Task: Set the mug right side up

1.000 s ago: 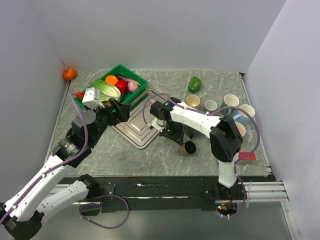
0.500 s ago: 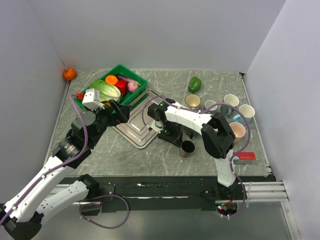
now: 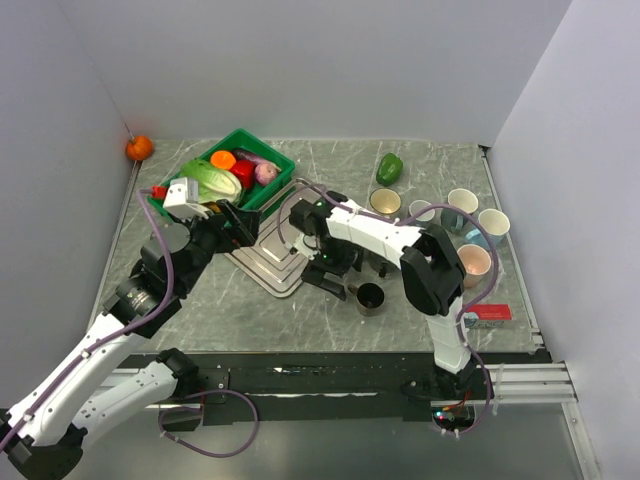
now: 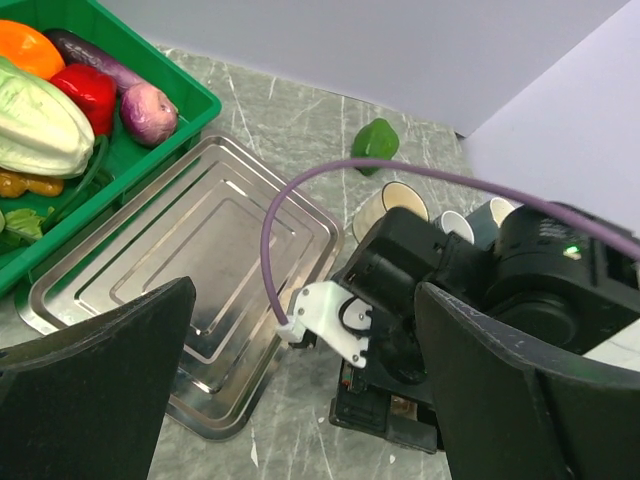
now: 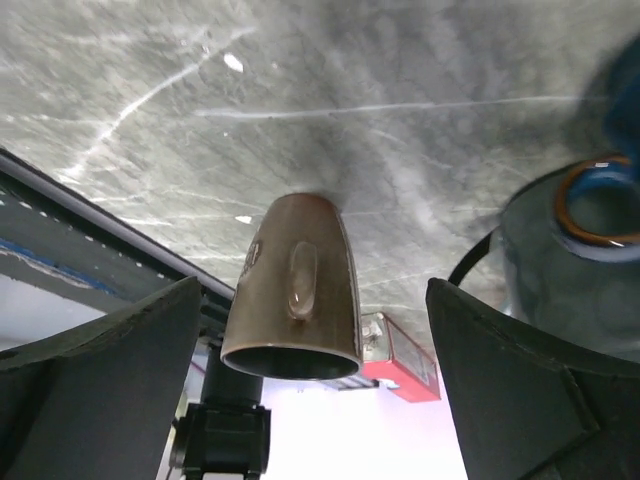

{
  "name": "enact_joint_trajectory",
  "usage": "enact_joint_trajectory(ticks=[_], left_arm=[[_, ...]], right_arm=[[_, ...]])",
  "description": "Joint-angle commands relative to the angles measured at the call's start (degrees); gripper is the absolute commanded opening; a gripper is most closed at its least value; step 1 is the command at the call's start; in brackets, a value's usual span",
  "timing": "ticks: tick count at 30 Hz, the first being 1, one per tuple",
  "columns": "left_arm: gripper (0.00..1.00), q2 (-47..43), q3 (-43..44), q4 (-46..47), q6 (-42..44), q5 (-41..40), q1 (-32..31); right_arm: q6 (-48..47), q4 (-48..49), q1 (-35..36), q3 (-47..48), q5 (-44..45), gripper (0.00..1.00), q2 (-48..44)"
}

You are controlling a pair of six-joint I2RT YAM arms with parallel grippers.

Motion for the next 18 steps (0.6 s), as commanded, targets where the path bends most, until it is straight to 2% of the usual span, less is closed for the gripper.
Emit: enact_joint_trajectory(ticks=[1, 7, 11, 13, 15, 18], left_arm=[[0.96, -1.12, 0.42, 1.14, 0.23, 0.92, -0.03], [0.96, -3.23, 0.94, 0.09, -0.12, 1.28, -0.03], [0.96, -5.08, 0.94, -0.36, 0.05, 0.84, -0.03], [0.96, -5.87, 0.59, -0.01, 0.58, 1.19, -0.03], [0.96, -5.96, 0.33, 0.26, 1.1, 1.8, -0.03], [0.96, -5.0, 0.85, -0.27, 1.11, 2.24, -0.03]], right_arm=[[1.14, 0.32, 0.48, 4.96, 0.51, 0.99, -6.59], [6.49, 11.11, -0.48, 1.73, 4.02, 1.0, -16.95], [18.08, 24.9, -5.56, -9.78, 6.13, 1.0, -28.11], [27.48, 26.69, -6.81, -15.3, 9.89, 0.86, -34.09], [35.2, 28.36, -6.56, -19.88, 13.07, 0.79, -40.04], [45.04, 29.68, -6.38, -30.43, 16.5, 0.79, -47.78]])
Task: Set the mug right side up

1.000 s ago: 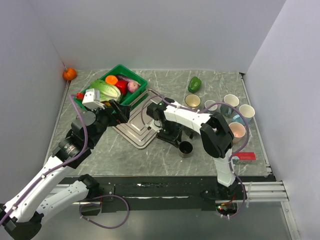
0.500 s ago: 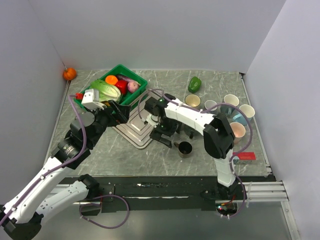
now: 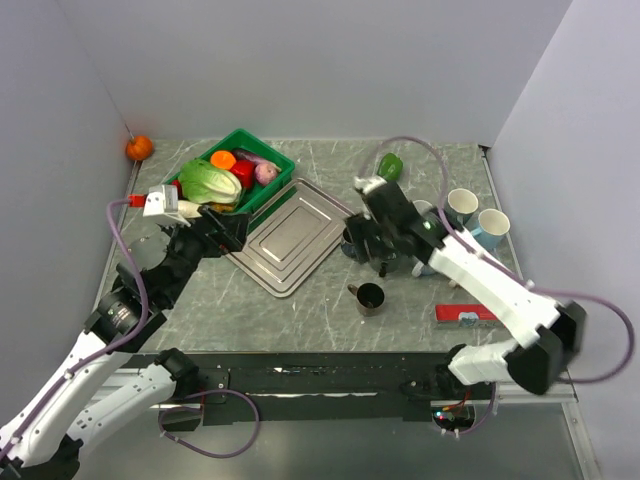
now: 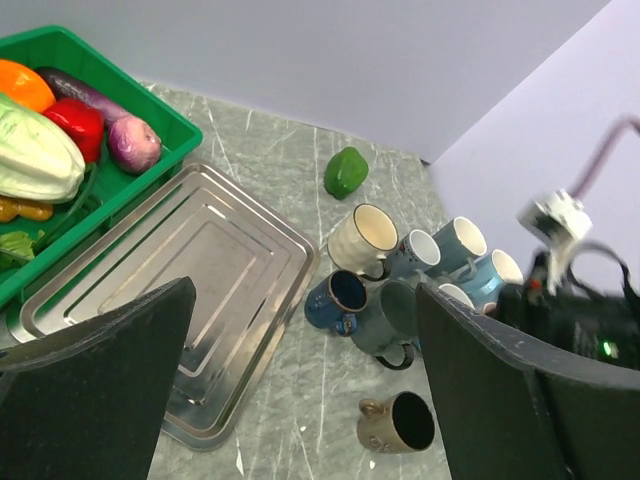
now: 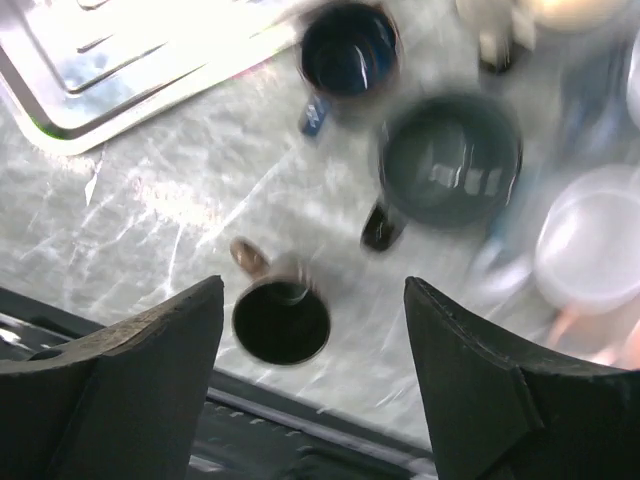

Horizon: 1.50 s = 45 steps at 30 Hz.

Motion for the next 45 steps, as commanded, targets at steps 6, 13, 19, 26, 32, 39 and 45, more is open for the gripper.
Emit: enact_joint_trajectory(ticks=[6, 13, 19, 26, 32, 39, 45], left_arm=[[0.96, 2.71, 0.59, 1.35, 0.73, 3.67, -0.03], [0.96, 5.26, 0.68, 2.06, 0.12, 4.82, -0.03], [0.96, 5.96, 0.59, 1.44, 0.03, 4.47, -0.03], [0.96, 5.7, 0.33, 0.92, 0.29, 3.85, -0.03], [0.96, 5.87, -0.2, 1.18, 0.12, 4.03, -0.03], [0.96, 6.14, -0.11, 1.18, 0.64, 4.2, -0.03], [0.96, 6.49, 0.24, 0.74, 0.82, 4.38, -0.03]], right_arm=[[28.58, 7.49, 1.01, -23.7, 4.17, 0.75, -16.16], [29.83, 11.09, 0.92, -28.01, 4.78, 0.64, -14.24], [30.62, 14.79, 0.66, -29.68, 5.4, 0.49, -11.51], [29.3, 14.44, 0.48, -29.42, 6.89, 0.43, -9.4], [27.46, 15.57, 0.48, -30.39, 6.02, 0.4, -7.47], [20.61, 18.03, 1.54, -28.81, 8.21, 0.32, -3.87], [14.29, 21.91, 2.33, -27.23, 8.92, 0.09, -3.69]])
